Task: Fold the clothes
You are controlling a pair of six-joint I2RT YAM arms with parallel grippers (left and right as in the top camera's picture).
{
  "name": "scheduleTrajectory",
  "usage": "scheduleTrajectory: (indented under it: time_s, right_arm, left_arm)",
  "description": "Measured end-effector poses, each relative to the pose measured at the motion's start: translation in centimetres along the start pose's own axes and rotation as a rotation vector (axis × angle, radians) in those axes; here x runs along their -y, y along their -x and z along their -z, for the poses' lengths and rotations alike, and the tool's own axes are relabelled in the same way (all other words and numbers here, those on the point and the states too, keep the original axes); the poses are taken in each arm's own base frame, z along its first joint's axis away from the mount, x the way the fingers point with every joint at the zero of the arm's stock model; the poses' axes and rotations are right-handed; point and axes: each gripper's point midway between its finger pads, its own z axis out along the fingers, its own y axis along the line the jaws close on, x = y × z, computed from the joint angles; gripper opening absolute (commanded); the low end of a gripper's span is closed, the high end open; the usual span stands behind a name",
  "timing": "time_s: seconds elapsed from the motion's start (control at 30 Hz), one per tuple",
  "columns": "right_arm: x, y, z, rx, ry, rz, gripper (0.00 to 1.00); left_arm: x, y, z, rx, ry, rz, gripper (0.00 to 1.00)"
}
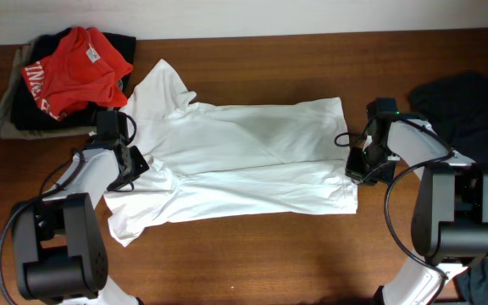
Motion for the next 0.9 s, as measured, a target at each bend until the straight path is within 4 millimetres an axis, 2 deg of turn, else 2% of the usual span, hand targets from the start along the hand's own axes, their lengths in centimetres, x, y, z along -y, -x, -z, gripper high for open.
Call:
scheduleTrajectory:
  time_s: [0.2,0.37,0.67,0.77,0.9]
  right_arm:
    - [-0.5,0.0,0.0,0.001,0.032,0.002,0.04]
    - [-0.2,-0.5,0.5,-0.026,0.009,-0.029,0.04]
    - [-0.8,1.7,6.2,0.076,0.002,-0.019,0.04]
    - [-2.0,1.3,6.2,0.073,0.006,0.044,0.04]
    - [-4.4,0.2,5.0,0.046,0.004,0.133,0.04]
  left_arm:
    - [0.0,0.0,0.0,0.0,0.001,0.0,0.01]
    - [0.0,0.0,0.0,-0.001,0.001,0.0,0.01]
    - [0.0,0.0,0.0,-0.001,0.001,0.0,0.02]
    - [0.0,0.0,0.0,0.0,0.001,0.0,0.01]
    - [0.0,0.0,0.0,0.0,0.0,0.0,0.02]
